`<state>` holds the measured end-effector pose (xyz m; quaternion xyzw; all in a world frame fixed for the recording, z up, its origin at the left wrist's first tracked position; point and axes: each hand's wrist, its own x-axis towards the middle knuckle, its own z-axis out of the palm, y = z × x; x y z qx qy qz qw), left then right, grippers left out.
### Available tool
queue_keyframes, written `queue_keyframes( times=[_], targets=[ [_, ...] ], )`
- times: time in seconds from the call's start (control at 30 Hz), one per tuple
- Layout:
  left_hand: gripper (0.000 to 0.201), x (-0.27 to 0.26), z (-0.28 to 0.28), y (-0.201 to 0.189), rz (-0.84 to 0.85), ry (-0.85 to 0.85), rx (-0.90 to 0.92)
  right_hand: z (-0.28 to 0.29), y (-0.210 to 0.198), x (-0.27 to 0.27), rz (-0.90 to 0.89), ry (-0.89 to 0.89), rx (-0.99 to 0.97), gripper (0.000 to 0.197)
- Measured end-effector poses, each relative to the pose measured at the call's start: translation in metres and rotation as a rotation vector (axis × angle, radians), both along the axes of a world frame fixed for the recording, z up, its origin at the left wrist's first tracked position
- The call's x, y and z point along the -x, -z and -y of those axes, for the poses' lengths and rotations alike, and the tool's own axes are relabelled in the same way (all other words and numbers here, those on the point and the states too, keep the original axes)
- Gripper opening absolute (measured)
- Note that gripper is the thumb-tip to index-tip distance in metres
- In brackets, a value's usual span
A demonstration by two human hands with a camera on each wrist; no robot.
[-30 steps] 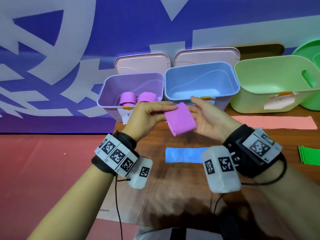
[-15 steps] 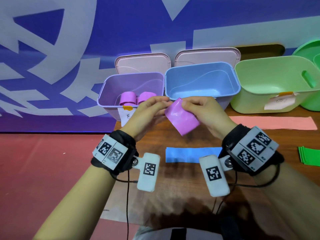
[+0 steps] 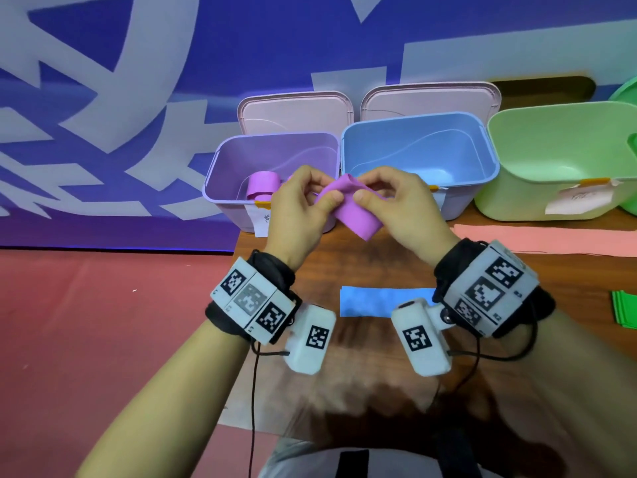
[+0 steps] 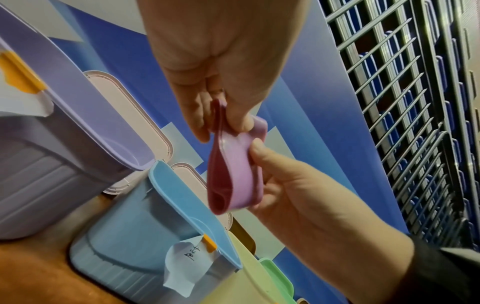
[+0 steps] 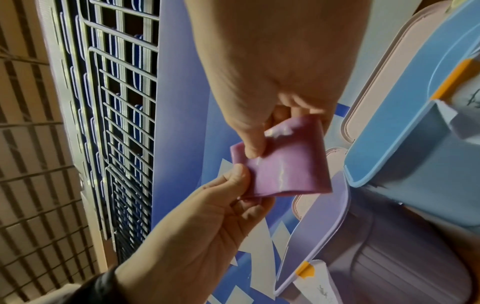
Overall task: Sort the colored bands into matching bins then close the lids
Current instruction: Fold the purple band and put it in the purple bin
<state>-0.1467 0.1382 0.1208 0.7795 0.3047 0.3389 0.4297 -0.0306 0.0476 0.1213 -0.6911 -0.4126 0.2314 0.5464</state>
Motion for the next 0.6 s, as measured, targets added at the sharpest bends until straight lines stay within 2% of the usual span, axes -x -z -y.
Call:
queue_keyframes(
  times=[0.1, 0.23, 0.4, 0.5, 0.6],
  targets=[
    [0.018, 0.006, -0.007, -0.007, 0.033, -0.005, -0.051, -0.012, -0.004, 0.008, 0.080, 0.069, -0.051, 0.014],
    [0.017, 0.014, -0.020, -0.020, 0.037, 0.056, -0.033, -0.031, -0.014, 0.016, 0.174, 0.103, -0.035, 0.003],
    [0.017, 0.022, -0.037, -0.032, 0.049, 0.057, -0.112, -0.047, -0.037, 0.019, 0.376, 0.046, -0.062, 0.008],
    [0.006, 0.017, -0.050, -0.032, 0.018, 0.037, -0.204, -0.057, -0.040, 0.018, 0.388, 0.043, -0.075, 0.008],
    [0.004, 0.011, -0.063, -0.031, -0.003, 0.035, -0.288, -0.068, -0.036, 0.012, 0.318, 0.040, -0.100, 0.010]
  ],
)
